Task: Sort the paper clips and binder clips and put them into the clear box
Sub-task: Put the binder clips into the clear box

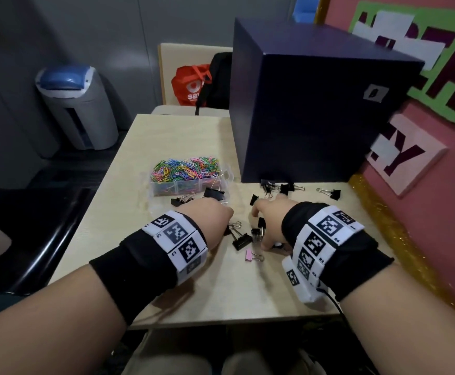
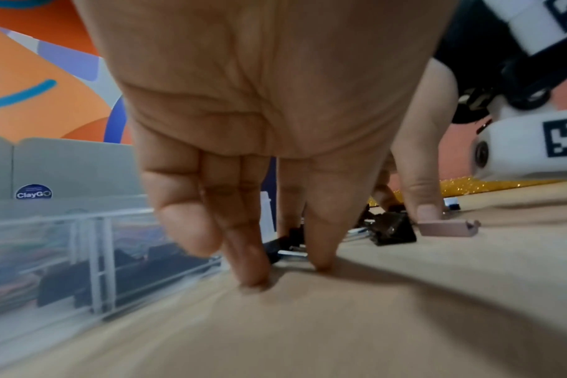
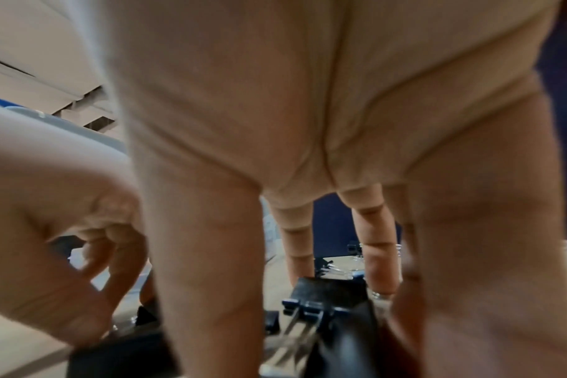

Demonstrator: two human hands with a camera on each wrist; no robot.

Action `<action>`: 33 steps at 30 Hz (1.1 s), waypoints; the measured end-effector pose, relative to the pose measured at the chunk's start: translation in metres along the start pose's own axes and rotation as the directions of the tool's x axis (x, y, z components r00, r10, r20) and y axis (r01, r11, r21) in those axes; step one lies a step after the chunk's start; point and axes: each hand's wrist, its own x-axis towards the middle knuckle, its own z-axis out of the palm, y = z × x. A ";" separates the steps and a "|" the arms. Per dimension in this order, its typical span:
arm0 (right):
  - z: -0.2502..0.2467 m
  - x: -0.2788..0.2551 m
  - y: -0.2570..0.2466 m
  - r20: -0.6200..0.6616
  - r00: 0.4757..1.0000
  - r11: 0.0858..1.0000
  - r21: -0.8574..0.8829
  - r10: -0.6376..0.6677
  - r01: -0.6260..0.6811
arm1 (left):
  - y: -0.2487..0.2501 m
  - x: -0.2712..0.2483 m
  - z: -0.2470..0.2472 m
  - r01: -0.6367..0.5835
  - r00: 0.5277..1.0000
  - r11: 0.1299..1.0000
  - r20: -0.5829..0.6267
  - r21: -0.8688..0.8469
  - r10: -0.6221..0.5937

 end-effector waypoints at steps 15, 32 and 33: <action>0.005 0.020 -0.008 -0.214 0.976 0.997 0.047 -0.043 0.054 | 0.000 -0.011 -0.005 0.059 0.996 0.998 -0.072 0.002 -0.059; -0.023 0.023 -0.010 -0.361 0.931 0.946 0.279 -0.054 0.163 | -0.058 -0.013 -0.013 0.066 0.931 0.933 -0.316 -0.354 -0.186; -0.026 0.022 -0.011 -0.389 0.919 0.935 0.298 -0.063 0.190 | -0.063 -0.013 -0.012 0.079 0.920 0.928 -0.332 -0.365 -0.209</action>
